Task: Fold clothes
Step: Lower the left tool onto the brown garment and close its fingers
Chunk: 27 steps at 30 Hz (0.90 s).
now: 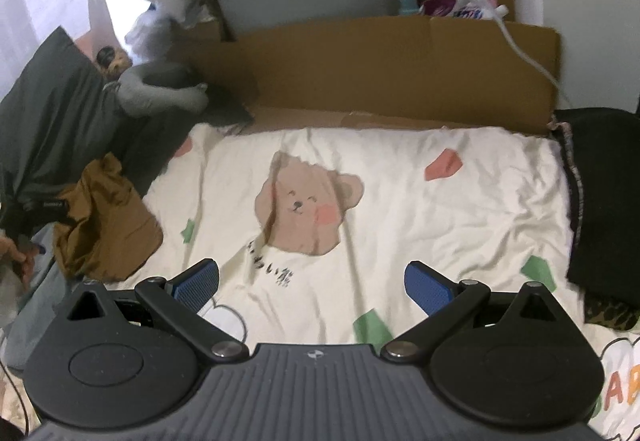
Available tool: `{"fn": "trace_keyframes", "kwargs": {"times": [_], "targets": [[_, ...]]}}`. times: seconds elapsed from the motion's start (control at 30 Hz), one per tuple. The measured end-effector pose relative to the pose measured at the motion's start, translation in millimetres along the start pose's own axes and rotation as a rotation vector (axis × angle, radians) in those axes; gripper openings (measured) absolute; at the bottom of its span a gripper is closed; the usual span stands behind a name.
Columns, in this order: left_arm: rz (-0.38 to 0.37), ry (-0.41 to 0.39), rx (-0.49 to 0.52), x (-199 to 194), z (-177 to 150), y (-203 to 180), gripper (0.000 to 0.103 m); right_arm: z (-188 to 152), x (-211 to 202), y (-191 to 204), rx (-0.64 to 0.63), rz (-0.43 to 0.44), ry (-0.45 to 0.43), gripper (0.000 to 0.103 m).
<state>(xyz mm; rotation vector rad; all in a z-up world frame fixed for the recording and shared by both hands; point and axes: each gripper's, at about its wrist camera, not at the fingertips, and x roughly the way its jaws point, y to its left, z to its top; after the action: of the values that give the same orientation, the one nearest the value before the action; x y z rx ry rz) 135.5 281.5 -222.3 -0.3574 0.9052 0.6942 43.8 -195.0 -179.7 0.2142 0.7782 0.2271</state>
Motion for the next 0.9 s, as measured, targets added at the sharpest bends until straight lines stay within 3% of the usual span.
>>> {"fn": "trace_keyframes", "kwargs": {"times": [0.17,0.3,0.5,0.67,0.77,0.9], "targets": [[-0.051,0.001,0.006,13.1,-0.7,8.1,0.095,-4.0,7.0,9.5,-0.021,0.017,0.019,0.101],[-0.095,0.01,-0.004,25.3,-3.3,16.2,0.087,-8.7,18.7,14.3,-0.023,0.023,0.045,0.101],[-0.158,0.022,-0.016,43.6,-7.3,28.3,0.09,-12.8,31.3,21.9,-0.038,0.04,0.057,0.09],[-0.089,-0.024,-0.064,49.2,-9.7,49.2,0.089,-19.1,36.7,24.4,-0.028,0.035,0.091,0.09],[-0.078,-0.068,-0.063,49.9,-11.1,58.3,0.098,-24.3,41.2,25.9,-0.013,0.025,0.119,0.09],[-0.086,-0.04,-0.065,69.5,-13.6,65.2,0.097,-29.7,46.0,30.8,0.019,0.02,0.154,0.09]]}}
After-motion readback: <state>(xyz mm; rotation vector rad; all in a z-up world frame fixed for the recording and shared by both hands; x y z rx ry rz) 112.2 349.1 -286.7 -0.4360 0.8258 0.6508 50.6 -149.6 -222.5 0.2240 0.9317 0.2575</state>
